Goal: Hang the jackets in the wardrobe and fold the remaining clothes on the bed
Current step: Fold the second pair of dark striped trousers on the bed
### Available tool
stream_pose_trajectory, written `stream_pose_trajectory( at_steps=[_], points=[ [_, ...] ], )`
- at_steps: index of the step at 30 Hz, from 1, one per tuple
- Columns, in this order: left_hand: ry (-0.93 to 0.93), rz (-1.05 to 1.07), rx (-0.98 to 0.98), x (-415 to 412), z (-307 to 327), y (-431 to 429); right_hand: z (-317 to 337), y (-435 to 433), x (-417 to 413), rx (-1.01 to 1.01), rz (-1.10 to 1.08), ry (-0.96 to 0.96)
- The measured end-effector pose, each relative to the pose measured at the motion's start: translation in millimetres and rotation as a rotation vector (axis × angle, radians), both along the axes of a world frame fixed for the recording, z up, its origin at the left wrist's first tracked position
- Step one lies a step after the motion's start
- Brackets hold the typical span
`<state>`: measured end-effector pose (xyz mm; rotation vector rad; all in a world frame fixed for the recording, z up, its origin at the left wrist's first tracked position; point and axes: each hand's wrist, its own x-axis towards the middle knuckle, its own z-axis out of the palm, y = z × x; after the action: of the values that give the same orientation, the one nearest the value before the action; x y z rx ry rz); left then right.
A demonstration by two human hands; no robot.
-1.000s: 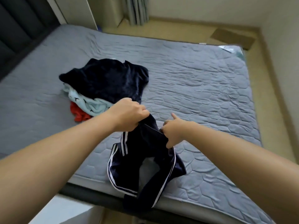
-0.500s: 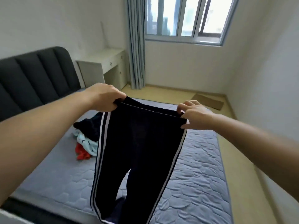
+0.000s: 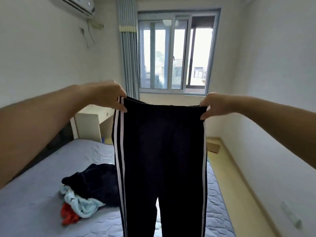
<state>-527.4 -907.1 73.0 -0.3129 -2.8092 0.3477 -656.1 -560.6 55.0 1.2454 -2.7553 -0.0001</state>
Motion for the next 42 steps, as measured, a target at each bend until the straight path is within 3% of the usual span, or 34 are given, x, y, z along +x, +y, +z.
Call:
stream_pose_trajectory(
  at_steps=[6, 12, 15, 20, 25, 28, 31, 35, 39, 42],
  points=[
    [0.178, -0.166, 0.064, -4, 37, 9, 38, 14, 16, -0.091, -0.092, 0.121],
    [0.270, -0.213, 0.094, -8, 45, 15, 50, 29, 16, -0.329, -0.100, 0.043],
    [0.312, -0.306, 0.082, -9, 41, 20, 51, 33, 19, -0.269, -0.109, 0.043],
    [0.192, -0.266, 0.057, -13, 39, 19, 50, 32, 25, -0.159, -0.053, 0.199],
    [0.095, -0.276, 0.338, -18, 25, 23, 48, 31, 29, 0.028, -0.039, 0.304],
    [0.149, -0.271, 0.328, -21, 17, 24, 45, 33, 32, 0.118, -0.105, 0.315],
    [0.280, -0.233, 0.253, -21, 9, 27, 36, 29, 36, 0.069, -0.137, 0.270],
    [0.353, -0.304, 0.403, -20, 4, 30, 24, 28, 36, -0.094, -0.177, 0.175],
    [0.228, -0.181, 0.516, -19, 7, 22, 19, 28, 41, -0.346, -0.124, 0.013],
    [0.076, -0.107, 0.551, -15, 9, 19, 22, 24, 49, -0.392, -0.125, -0.212]
  ],
)
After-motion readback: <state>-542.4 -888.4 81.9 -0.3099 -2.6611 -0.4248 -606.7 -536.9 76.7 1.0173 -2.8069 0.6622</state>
